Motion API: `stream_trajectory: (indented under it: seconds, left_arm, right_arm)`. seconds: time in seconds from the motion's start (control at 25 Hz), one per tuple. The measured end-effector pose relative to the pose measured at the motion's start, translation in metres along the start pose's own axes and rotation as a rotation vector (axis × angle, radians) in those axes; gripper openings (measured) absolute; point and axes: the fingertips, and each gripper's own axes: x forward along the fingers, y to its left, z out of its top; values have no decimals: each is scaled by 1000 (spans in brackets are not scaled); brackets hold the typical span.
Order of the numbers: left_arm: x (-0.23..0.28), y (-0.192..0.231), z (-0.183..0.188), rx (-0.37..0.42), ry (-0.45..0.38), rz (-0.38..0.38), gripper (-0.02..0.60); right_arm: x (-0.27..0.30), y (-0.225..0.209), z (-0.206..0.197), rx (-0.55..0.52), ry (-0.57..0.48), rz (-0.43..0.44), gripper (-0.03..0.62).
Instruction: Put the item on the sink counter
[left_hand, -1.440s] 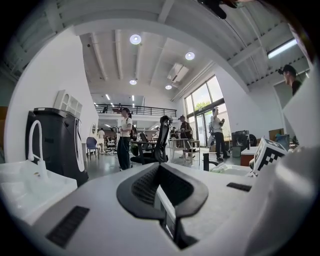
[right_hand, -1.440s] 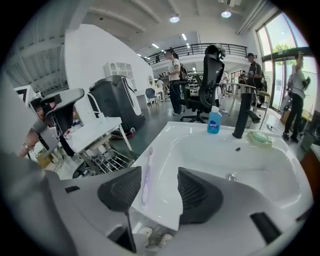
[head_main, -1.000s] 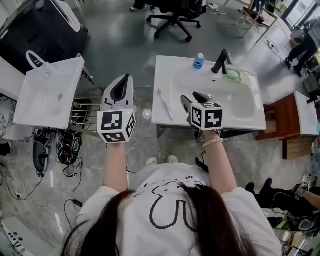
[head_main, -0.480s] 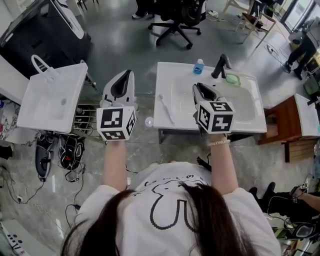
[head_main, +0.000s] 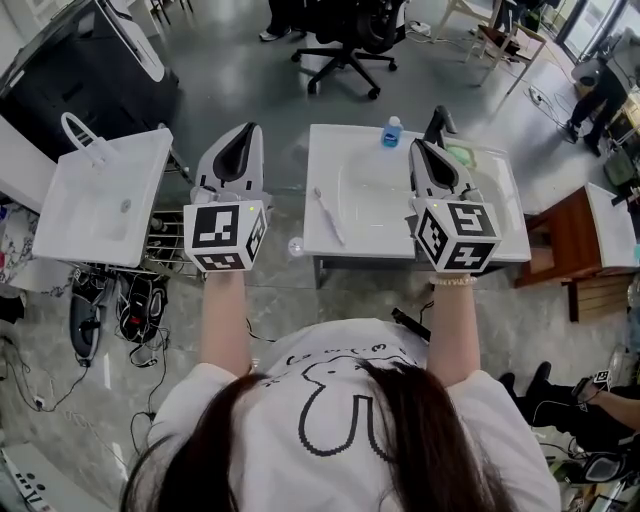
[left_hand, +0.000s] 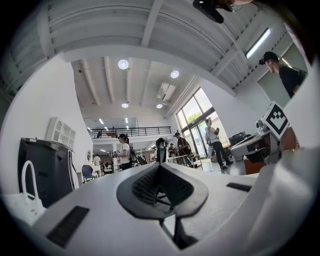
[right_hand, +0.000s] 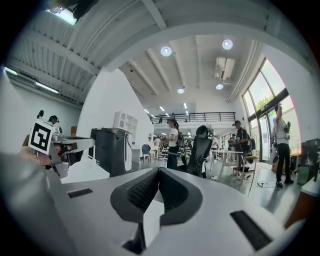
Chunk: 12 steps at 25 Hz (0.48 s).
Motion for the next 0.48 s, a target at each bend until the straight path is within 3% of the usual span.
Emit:
stream_trajectory:
  seconds: [0.48]
  left_arm:
    - [9,-6,36,52,-75,-15,8]
  right_arm:
    - [-34,-17,68,-128,-209,-38,29]
